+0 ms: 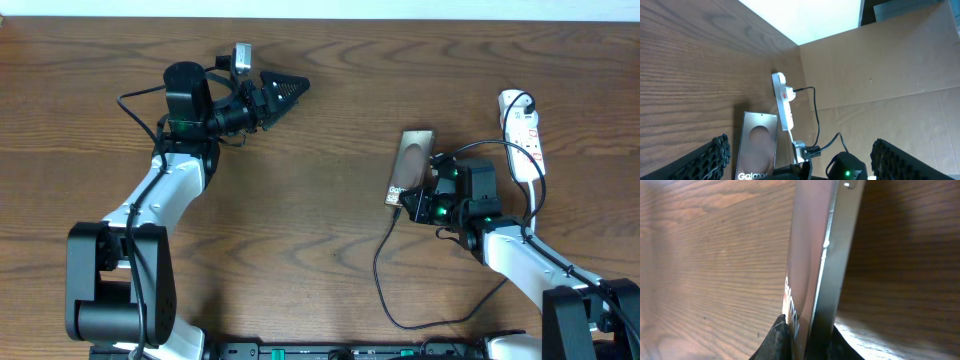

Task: Plug charger to phone and switch on socket
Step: 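Lower the plugged phone flat onto the table with the right gripper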

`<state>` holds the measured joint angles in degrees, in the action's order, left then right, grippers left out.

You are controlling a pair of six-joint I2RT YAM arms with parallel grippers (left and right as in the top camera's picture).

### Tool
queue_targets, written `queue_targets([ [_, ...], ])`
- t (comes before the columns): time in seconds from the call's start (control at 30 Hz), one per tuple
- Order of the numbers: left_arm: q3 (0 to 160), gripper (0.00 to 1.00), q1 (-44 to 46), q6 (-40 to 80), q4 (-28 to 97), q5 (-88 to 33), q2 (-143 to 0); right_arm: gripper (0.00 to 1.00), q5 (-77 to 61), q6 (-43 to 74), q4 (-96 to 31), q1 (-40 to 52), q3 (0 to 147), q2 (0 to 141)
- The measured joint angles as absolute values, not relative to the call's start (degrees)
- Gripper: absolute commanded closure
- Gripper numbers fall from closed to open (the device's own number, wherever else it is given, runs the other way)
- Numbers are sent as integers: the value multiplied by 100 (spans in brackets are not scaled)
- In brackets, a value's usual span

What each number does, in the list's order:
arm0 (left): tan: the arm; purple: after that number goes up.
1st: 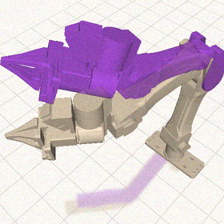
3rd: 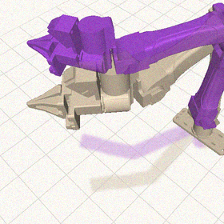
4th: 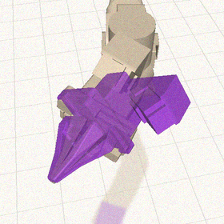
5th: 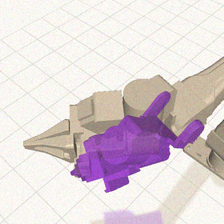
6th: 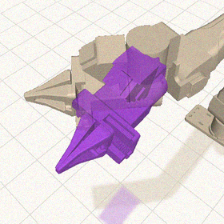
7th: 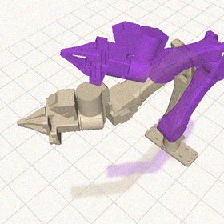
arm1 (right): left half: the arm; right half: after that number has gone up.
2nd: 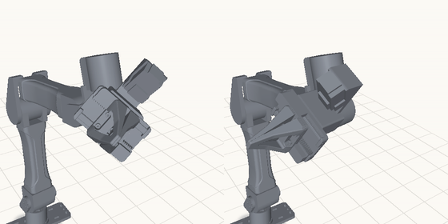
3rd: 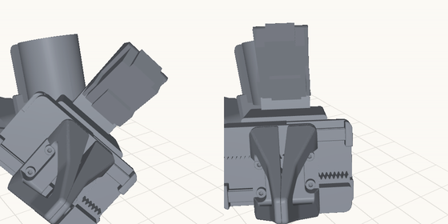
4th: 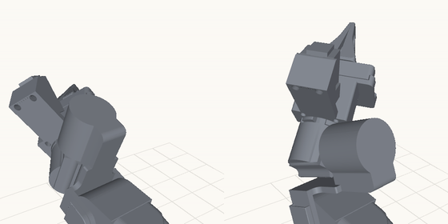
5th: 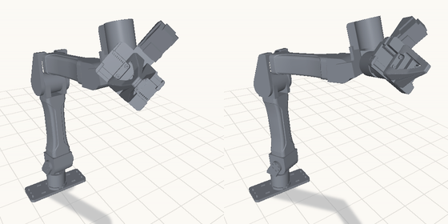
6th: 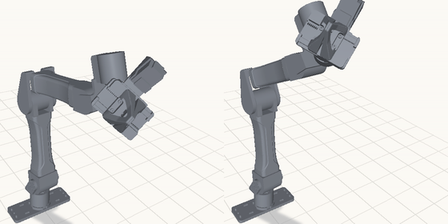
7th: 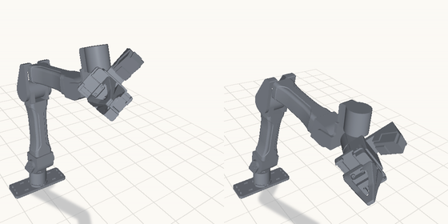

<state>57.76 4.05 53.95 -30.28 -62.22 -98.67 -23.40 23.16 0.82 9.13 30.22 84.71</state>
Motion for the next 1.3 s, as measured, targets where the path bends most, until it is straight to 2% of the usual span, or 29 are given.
queue_targets([
  [0.2, 5776, 9, 405, 5395, -3028, -6222, -9867, 86, -2049, 2320, 93, 913, 3022, 8468],
  [0.3, 5776, 9, 405, 5395, -3028, -6222, -9867, 80, -1955, 2318, 97, 913, 3022, 8468],
  [0.47, 5776, 9, 405, 5395, -3028, -6222, -9867, 79, -1706, 2292, 69, 913, 3022, 8468],
  [0.7, 5776, 9, 405, 5395, -3028, -6222, -9867, 63, -1393, 2244, 32, 913, 3022, 8468],
  [1.07, 5776, 9, 405, 5395, -3026, -6219, -9867, 61, -1024, 2029, -58, 913, 3022, 8468],
  [1.13, 5776, 9, 408, 5393, -3026, -6222, -9867, 49, -1079, 2032, -56, 913, 3022, 8468],
  [1.17, 5776, 9, 408, 5395, -3026, -6222, -9867, 37, -1144, 2038, -60, 913, 3022, 8468],
  [1.2, 5776, 9, 408, 5395, -3026, -6222, -9867, 14, -1280, 2036, -84, 910, 3028, 8468],
  [1.23, 5776, 9, 405, 5395, -3026, -6222, -9867, 1, -1481, 2021, -145, 910, 3055, 8468],
  [1.3, 5776, 9, 405, 5395, -3026, -6222, -9867, 1, -1940, 2038, -301, 908, 3175, 8468],
])
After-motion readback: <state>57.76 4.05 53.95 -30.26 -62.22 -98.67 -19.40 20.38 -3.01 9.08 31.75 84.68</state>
